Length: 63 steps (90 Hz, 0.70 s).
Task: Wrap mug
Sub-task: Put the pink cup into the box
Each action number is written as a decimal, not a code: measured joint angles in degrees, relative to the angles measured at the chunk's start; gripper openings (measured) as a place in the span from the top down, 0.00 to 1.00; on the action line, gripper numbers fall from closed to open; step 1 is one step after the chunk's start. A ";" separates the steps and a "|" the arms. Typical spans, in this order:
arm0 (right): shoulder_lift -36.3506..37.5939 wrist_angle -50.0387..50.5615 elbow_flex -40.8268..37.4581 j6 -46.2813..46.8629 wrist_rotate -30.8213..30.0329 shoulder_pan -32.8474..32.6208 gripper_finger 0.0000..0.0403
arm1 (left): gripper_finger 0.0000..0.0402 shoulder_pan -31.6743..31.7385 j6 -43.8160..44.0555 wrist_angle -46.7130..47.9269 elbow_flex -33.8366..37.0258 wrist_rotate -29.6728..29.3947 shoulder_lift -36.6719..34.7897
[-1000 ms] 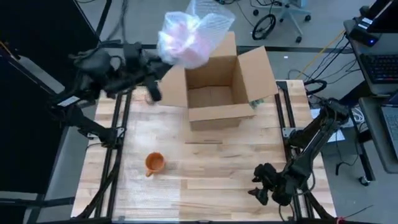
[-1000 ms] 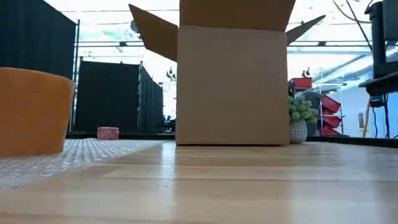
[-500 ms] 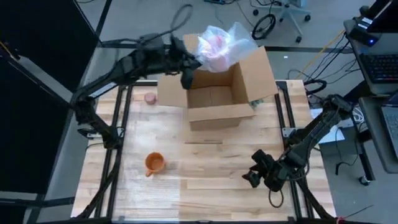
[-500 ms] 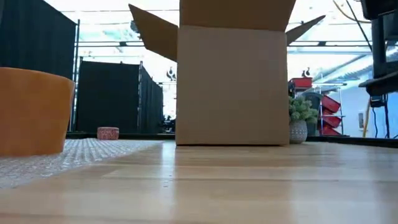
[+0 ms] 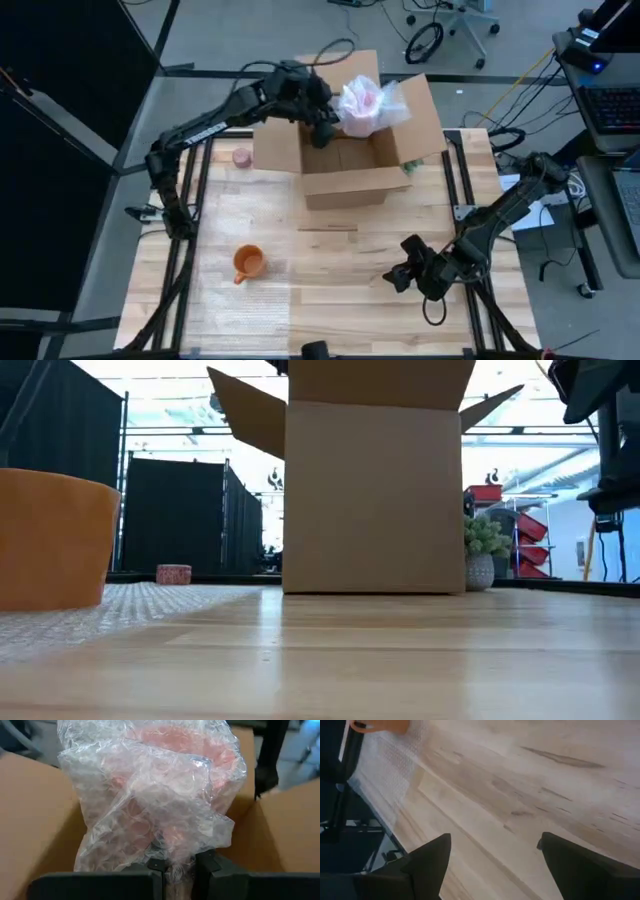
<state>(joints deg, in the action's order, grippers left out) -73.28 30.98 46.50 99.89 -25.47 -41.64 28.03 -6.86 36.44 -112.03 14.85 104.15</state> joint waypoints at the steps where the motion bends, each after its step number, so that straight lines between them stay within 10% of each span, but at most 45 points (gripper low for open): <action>1: 0.00 0.00 0.00 -0.01 0.00 0.01 0.27 | 0.94 -0.01 -0.07 0.22 0.00 0.00 0.27; 63: 0.00 0.64 0.00 1.82 -1.73 0.43 0.27 | 0.94 0.46 -3.96 4.23 3.48 1.14 10.54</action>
<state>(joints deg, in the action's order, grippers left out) -73.28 31.62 46.50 101.71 -27.20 -41.21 28.49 -10.81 40.67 -108.55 15.98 114.69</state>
